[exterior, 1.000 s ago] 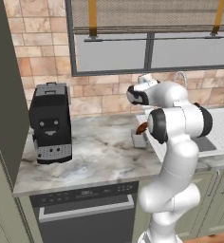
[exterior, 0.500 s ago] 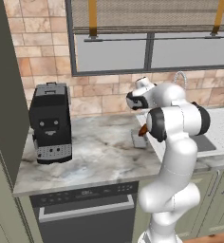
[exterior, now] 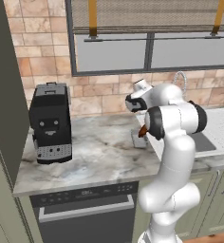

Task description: Retrieve the tupperware from the cabinet, then place the raw meat into the tupperware to avoid contamination.

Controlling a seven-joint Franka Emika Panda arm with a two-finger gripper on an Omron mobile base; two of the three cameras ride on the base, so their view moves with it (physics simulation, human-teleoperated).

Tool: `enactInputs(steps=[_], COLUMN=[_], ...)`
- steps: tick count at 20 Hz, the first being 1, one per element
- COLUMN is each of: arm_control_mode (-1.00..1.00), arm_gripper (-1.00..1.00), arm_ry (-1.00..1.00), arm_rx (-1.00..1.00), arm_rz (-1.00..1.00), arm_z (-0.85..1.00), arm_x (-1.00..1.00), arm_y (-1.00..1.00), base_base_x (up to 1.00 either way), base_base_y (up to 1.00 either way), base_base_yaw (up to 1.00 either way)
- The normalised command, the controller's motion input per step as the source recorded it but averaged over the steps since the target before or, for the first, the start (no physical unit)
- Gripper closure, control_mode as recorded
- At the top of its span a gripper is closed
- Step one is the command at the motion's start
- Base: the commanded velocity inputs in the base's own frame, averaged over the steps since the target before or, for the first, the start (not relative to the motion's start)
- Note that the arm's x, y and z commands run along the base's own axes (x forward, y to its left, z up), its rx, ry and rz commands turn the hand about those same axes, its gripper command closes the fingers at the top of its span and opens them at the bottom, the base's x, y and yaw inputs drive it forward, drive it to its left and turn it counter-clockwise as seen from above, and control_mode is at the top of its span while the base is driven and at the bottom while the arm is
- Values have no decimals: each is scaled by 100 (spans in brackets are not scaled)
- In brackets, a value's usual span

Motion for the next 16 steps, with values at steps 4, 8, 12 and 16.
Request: enactInputs(steps=[4, 8, 12, 16], arm_control_mode=[-100, -100, -100, -100], arm_gripper=[100, 100, 100, 100], arm_ry=[0, 0, 1, 2], arm_rx=[-3, -3, 0, -3], arm_rz=[0, 0, -1, 0], arm_z=[-11, -10, -11, -20], arm_x=[17, 15, 15, 12], arm_y=[0, 1, 24, 29], base_base_x=[0, 0, 0, 0], base_base_y=[0, 0, 0, 0], base_base_yaw=[0, 0, 0, 0])
